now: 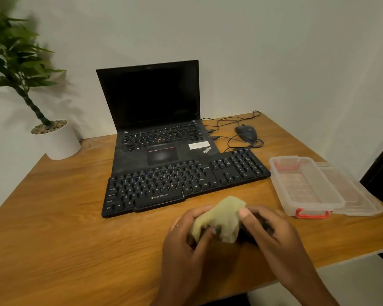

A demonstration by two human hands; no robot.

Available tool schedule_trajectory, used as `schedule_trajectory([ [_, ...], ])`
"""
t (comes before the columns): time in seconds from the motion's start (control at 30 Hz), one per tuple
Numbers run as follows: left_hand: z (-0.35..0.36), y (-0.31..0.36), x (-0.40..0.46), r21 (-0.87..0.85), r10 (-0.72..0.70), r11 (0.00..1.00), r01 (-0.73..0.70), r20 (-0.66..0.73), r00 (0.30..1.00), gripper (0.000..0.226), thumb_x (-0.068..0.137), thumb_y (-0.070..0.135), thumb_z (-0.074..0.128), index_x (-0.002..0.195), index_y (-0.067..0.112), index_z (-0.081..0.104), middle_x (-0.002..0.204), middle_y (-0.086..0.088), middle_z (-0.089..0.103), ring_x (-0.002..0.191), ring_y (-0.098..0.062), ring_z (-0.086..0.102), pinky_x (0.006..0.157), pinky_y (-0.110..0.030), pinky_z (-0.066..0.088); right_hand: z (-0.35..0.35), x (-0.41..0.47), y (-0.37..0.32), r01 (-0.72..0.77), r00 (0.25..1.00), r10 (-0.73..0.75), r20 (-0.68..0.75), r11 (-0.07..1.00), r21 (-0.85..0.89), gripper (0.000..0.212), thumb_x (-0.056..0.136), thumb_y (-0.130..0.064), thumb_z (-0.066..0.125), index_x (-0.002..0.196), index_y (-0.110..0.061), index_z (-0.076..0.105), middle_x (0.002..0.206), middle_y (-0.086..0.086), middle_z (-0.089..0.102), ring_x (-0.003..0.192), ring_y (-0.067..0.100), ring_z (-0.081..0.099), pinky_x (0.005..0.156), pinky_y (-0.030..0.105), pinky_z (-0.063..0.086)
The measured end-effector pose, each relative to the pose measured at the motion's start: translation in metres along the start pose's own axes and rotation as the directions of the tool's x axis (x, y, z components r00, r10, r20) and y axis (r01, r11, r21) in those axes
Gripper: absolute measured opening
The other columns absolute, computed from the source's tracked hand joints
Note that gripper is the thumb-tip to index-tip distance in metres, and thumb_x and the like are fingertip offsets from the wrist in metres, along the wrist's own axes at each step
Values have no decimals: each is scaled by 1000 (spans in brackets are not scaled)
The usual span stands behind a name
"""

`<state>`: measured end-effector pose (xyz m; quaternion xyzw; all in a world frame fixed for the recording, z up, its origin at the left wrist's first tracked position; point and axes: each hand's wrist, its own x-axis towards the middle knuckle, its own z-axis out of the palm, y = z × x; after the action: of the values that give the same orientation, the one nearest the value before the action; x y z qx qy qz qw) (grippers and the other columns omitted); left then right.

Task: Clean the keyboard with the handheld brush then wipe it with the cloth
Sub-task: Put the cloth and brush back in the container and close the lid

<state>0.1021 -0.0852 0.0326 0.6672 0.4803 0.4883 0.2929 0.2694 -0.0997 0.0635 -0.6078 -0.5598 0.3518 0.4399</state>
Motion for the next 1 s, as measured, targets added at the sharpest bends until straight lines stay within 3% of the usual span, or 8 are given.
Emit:
schedule_trajectory([
  [0.13,-2,7,2,156,171,973,-169,6,985,45,78,50,62,122,48,52,124,32,52,118,-1,48,89,-40,48,4,10,-20,-89,993,60,97,942,323,18,82,-29,67,91,-13,70,83,5,73,81,19,70,72,34,57],
  [0.27,-14,9,11,-210,58,978,-18,187,981,84,69,65,71,139,34,38,140,13,41,127,-3,45,96,-27,46,4,17,-29,-33,991,-20,134,923,384,17,84,-24,61,91,-12,72,86,10,72,83,22,69,70,29,55],
  [0.33,-25,4,15,-320,-35,943,91,179,983,99,53,74,76,128,20,42,133,5,42,118,4,52,84,-10,47,2,19,-35,-35,968,-64,242,923,384,25,83,-28,58,97,-14,73,91,7,73,88,19,69,73,26,55],
  [0.4,-32,4,17,-441,-186,853,280,245,952,88,49,68,81,119,25,50,128,6,52,105,2,62,72,-10,49,0,23,-39,-55,947,-75,313,920,388,26,83,-28,57,100,-15,73,96,4,73,93,16,68,80,25,55],
  [0.5,-32,13,25,-480,-358,727,491,345,868,45,79,43,64,121,29,59,116,3,69,100,-7,67,75,-20,54,0,29,-43,76,949,-151,276,961,265,26,80,-32,59,97,-21,75,105,-10,69,101,7,63,86,26,52],
  [0.6,-39,15,27,-443,-312,775,451,351,883,36,83,25,60,117,13,66,107,-2,72,100,-14,68,77,-22,54,-2,35,-46,163,961,-194,197,973,162,27,76,-38,59,96,-26,75,103,-17,65,101,-2,60,88,25,48],
  [0.83,-50,22,43,-312,-169,907,283,346,923,37,72,17,73,108,9,67,105,8,71,95,-2,66,73,-13,50,0,41,-62,215,947,-264,184,944,251,24,82,-32,58,94,-18,73,90,1,72,89,17,67,76,29,52],
  [1.0,-70,21,59,-266,-174,941,209,148,974,26,64,23,77,81,7,65,78,1,72,75,-10,68,66,-19,52,-3,55,-70,271,942,-313,121,923,274,18,83,-27,61,92,-17,73,90,1,72,86,15,68,76,27,54],
])
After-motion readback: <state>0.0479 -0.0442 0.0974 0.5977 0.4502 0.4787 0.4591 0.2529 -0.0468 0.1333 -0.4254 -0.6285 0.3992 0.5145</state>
